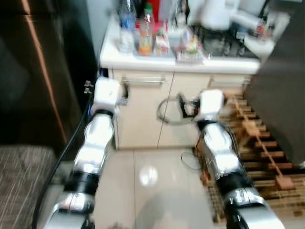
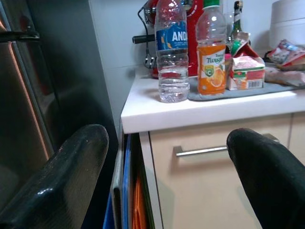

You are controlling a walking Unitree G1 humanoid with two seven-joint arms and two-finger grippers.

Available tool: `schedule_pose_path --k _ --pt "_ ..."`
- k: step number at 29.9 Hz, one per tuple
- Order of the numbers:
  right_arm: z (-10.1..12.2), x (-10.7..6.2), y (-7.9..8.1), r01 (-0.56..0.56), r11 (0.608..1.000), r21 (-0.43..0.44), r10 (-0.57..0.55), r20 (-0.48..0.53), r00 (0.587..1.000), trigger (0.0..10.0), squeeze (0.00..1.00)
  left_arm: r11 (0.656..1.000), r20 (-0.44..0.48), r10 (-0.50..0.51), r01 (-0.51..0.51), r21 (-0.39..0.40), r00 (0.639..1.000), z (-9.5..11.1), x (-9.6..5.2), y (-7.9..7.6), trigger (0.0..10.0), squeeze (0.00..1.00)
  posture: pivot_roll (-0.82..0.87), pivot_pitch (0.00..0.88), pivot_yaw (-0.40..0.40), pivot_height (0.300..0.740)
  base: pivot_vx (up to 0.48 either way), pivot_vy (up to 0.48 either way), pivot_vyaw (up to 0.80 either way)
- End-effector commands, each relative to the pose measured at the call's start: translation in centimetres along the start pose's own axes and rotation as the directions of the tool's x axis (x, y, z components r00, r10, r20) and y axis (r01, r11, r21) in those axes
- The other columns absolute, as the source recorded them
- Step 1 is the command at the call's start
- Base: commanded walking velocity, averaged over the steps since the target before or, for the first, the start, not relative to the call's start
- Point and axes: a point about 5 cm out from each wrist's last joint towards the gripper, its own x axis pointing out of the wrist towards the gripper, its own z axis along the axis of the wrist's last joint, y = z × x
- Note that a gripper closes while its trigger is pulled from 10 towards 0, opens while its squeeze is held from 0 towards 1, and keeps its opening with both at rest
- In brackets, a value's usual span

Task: Restocking fridge

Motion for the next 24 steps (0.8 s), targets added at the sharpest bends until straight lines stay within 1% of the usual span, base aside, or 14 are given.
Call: schedule_pose_path --k 1,7,10,11,12,14,16,17,18,19,21,22,23,24 --pt "-0.1 -0.1 -1.6 0.042 0.999 -0.011 -0.042 -0.008 0.999 10.0 0.02 0.999 0.032 -0.038 0.038 -0.009 0.999 0.8 0.1 -1.4 10.0 0.0 0.0 0.0 -0.058 0.74 0.48 0.0 0.0" --pt "-0.1 0.1 -1.6 0.05 0.999 -0.001 -0.05 -0.007 0.999 10.0 0.02 0.999 0.061 -0.04 0.04 0.005 0.997 1.5 0.4 -1.1 10.0 0.0 0.01 0.0 -0.054 0.74 0.48 0.0 0.0" --pt "0.0 0.2 -1.5 0.046 0.999 -0.002 -0.046 -0.004 0.999 10.0 0.03 0.999 0.081 -0.03 0.029 0.018 0.996 2.0 0.7 -0.7 10.0 0.0 0.01 0.0 -0.055 0.74 0.48 0.0 0.0" --pt "0.0 0.2 -1.4 0.044 0.999 -0.005 -0.044 -0.003 0.999 10.0 0.02 0.999 0.09 -0.019 0.015 0.046 0.996 2.4 0.9 -0.3 10.0 0.0 0.01 0.0 -0.056 0.74 0.48 0.0 0.0" --pt "0.0 0.2 -1.4 0.042 0.999 -0.006 -0.042 -0.002 0.999 10.0 0.02 0.998 0.105 0.0 -0.007 0.061 0.994 2.9 1.2 0.3 10.0 0.0 0.01 0.0 -0.057 0.74 0.48 0.0 0.0" --pt "0.0 0.2 -1.5 0.043 0.999 -0.007 -0.043 -0.002 0.999 10.0 0.02 0.999 0.129 0.027 -0.033 0.042 0.991 3.9 1.6 1.0 10.0 0.0 0.01 0.0 -0.059 0.74 0.48 0.0 0.0" --pt "0.3 0.3 -1.6 0.041 0.999 -0.01 -0.041 0.011 0.999 10.0 0.02 0.997 0.193 0.055 -0.063 0.034 0.98 6.0 2.4 2.1 10.0 0.0 0.01 0.0 -0.058 0.74 0.48 0.0 0.0" --pt "0.3 0.3 -1.6 0.041 0.999 -0.01 -0.041 0.011 0.999 10.0 0.02 0.997 0.193 0.055 -0.063 0.034 0.98 6.0 2.4 2.1 10.0 0.0 0.01 0.0 -0.058 0.74 0.48 0.0 0.0" --pt "0.4 0.3 -1.6 0.038 0.999 -0.012 -0.038 0.018 0.999 10.0 0.02 0.997 0.219 0.062 -0.071 0.034 0.974 6.9 2.6 2.4 10.0 0.0 0.01 0.0 -0.058 0.74 0.48 0.0 0.0" --pt "0.9 0.3 -1.2 -0.008 1.0 0.011 0.007 0.045 0.999 10.0 0.02 0.997 0.246 0.067 -0.077 0.029 0.967 7.9 2.9 2.8 10.0 0.0 0.01 0.0 -0.056 0.74 0.48 0.0 0.0" --pt "2.2 -0.1 -0.1 -0.127 0.992 -0.021 0.129 0.117 0.985 10.0 0.02 0.997 0.308 0.066 -0.078 0.029 0.949 10.1 3.4 3.7 10.0 0.0 0.0 0.0 -0.056 0.74 0.48 0.0 0.0" --pt "2.2 -0.1 -0.1 -0.127 0.992 -0.021 0.129 0.117 0.985 10.0 0.02 0.997 0.308 0.066 -0.078 0.029 0.949 10.1 3.4 3.7 10.0 0.0 0.0 0.0 -0.056 0.74 0.48 0.0 0.0" --pt "2.7 -0.4 0.2 -0.164 0.986 -0.028 0.166 0.138 0.976 10.0 0.02 0.996 0.334 0.067 -0.083 0.035 0.94 11.1 3.7 4.2 10.0 0.0 0.0 0.0 -0.055 0.74 0.48 0.0 0.0" --pt "2.7 -0.4 0.2 -0.164 0.986 -0.028 0.166 0.138 0.976 10.0 0.02 0.996 0.334 0.067 -0.083 0.035 0.94 11.1 3.7 4.2 10.0 0.0 0.0 0.0 -0.055 0.74 0.48 0.0 0.0"
